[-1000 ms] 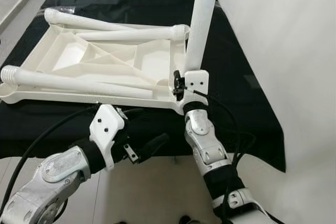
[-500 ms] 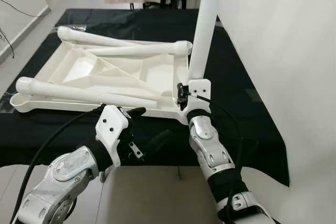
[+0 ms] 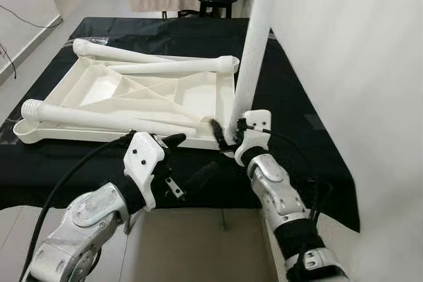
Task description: Building children table
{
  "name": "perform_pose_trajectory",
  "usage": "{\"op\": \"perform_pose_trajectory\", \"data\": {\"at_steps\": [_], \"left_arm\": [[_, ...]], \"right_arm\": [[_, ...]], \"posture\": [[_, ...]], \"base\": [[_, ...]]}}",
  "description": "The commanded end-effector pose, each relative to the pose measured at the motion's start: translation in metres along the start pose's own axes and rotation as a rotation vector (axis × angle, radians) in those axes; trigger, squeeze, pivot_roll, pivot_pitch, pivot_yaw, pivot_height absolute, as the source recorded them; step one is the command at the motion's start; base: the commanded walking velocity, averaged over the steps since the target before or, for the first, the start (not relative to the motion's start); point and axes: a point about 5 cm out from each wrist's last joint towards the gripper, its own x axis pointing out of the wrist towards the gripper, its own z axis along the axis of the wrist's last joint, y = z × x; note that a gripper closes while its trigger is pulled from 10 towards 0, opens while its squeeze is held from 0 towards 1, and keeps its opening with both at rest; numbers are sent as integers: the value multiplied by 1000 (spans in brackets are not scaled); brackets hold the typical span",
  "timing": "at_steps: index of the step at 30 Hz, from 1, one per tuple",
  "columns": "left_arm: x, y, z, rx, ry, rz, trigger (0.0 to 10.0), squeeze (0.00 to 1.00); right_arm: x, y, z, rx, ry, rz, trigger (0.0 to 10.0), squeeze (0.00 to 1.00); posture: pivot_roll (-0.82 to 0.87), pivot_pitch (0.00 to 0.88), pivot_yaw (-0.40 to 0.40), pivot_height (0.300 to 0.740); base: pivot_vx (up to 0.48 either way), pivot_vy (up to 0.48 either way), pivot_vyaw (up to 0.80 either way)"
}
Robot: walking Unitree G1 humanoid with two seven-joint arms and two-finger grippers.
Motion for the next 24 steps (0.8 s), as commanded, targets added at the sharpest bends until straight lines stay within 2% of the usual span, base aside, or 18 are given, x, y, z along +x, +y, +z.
{"op": "perform_pose_trajectory", "data": {"at_steps": [1, 4, 6, 7, 9, 10, 13, 14, 20, 21, 24], "left_arm": [[0, -5, -1, 3, -6, -3, 10000, 0], [1, -8, -2, -3, -7, -6, 10000, 0], [1, -14, -3, -14, -9, -15, 10000, 0], [0, -15, -4, -18, -10, -16, 10000, 0], [0, -16, -5, -20, -10, -16, 10000, 0], [-1, -16, -7, -18, -1, -10, 10000, 0], [-2, -15, -8, -16, 6, -5, 10000, 0], [-4, -15, -10, -12, 17, 5, 10000, 0], [-11, -10, -16, 4, 51, 57, 10000, 0], [-19, -3, -26, 11, 92, 122, 10000, 0], [-22, -1, -36, 12, 125, 162, 10000, 0]], "right_arm": [[4, 1, 6, -15, -4, 112, 10000, 0], [5, -6, 8, -43, 14, 155, 10000, 0], [7, -15, 10, -92, 72, 290, 10000, 0], [6, -18, 9, -87, 104, 359, 10000, 0], [5, -19, 9, -78, 122, 399, 10000, 0], [6, -21, 8, -79, 142, 428, 4353, 0], [7, -23, 8, -79, 153, 448, 4353, 0], [8, -24, 9, -82, 156, 461, 0, 0], [11, -26, 10, -87, 169, 472, 0, 0], [11, -27, 10, -80, 175, 469, 0, 0], [9, -31, 5, -88, 193, 441, 0, 0]], "posture": [[28, 73, -54, 740], [35, 70, -64, 740], [44, 62, -76, 740], [47, 61, -80, 740], [48, 58, -83, 740], [58, 51, -92, 740], [60, 51, -93, 740], [66, 47, -98, 740], [90, 34, -109, 740], [91, 30, -107, 740], [87, 21, -98, 740]], "base": [[0, 0, 0], [0, 0, 0], [0, 0, 0], [0, 0, 0], [0, 0, 0], [0, 0, 0], [0, 0, 0], [0, 0, 0], [0, 0, 0], [0, 0, 0], [0, 0, 0]]}}
